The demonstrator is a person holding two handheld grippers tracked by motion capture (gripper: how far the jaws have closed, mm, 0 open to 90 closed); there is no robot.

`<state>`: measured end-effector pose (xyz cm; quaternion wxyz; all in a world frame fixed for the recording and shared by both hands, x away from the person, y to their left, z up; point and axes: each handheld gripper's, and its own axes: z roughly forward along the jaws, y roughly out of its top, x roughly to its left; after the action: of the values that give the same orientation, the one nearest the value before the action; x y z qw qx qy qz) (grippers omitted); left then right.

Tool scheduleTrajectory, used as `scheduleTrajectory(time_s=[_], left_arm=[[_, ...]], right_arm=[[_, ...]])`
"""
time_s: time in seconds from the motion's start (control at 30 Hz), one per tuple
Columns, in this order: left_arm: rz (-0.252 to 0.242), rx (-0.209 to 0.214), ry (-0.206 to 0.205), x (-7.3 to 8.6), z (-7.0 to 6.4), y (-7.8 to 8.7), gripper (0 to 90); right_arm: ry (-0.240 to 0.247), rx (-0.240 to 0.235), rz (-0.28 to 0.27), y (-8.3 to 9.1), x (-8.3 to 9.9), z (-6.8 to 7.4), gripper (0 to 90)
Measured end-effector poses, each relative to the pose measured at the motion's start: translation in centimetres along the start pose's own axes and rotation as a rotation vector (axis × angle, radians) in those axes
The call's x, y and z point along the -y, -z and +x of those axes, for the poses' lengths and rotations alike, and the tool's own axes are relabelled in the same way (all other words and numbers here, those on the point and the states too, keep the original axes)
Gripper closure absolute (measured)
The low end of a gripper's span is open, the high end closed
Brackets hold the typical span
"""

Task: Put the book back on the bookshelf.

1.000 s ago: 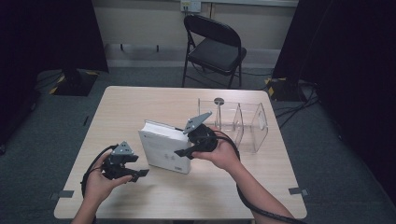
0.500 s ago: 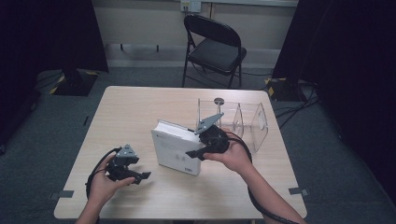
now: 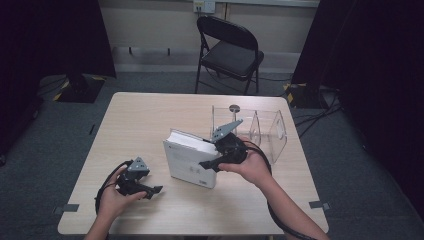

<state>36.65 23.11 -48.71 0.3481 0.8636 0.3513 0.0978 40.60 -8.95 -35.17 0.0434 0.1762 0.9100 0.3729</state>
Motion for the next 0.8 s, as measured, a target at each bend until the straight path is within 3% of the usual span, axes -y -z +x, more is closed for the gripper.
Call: scheduleTrajectory(time_s=[0.03,0.23,0.27,0.37,0.47,0.57,0.63,0.8], left_arm=[[0.018,-0.004,-0.011,0.2,0.0,-0.3,16.3],[0.007,-0.011,-0.049,0.3,-0.1,-0.5,15.2],[0.002,-0.009,-0.090,0.5,0.0,-0.5,14.1],[-0.031,-0.007,-0.078,0.8,0.0,-0.8,6.1],[-0.052,0.006,-0.104,1.2,0.2,-1.0,0.3],[-0.062,0.005,-0.103,1.3,0.2,-1.1,0.0],[-0.062,0.004,-0.102,1.3,0.2,-1.1,0.0],[-0.063,0.006,-0.104,1.2,0.2,-1.1,0.0]], right_arm=[[-0.015,0.002,-0.014,0.3,-0.4,-0.1,41.8],[0.011,0.020,0.017,0.4,-1.5,-0.1,35.9],[-0.002,0.007,0.018,0.4,-1.8,-0.2,35.6],[-0.016,0.006,0.030,0.5,-2.4,-0.3,34.2],[-0.018,0.014,0.057,0.4,-2.8,-0.4,30.7],[-0.058,0.012,0.054,0.4,-3.1,-0.5,26.4],[-0.064,0.021,0.066,0.5,-3.6,-0.5,23.1],[-0.051,0.012,0.104,0.4,-4.5,-0.3,26.1]])
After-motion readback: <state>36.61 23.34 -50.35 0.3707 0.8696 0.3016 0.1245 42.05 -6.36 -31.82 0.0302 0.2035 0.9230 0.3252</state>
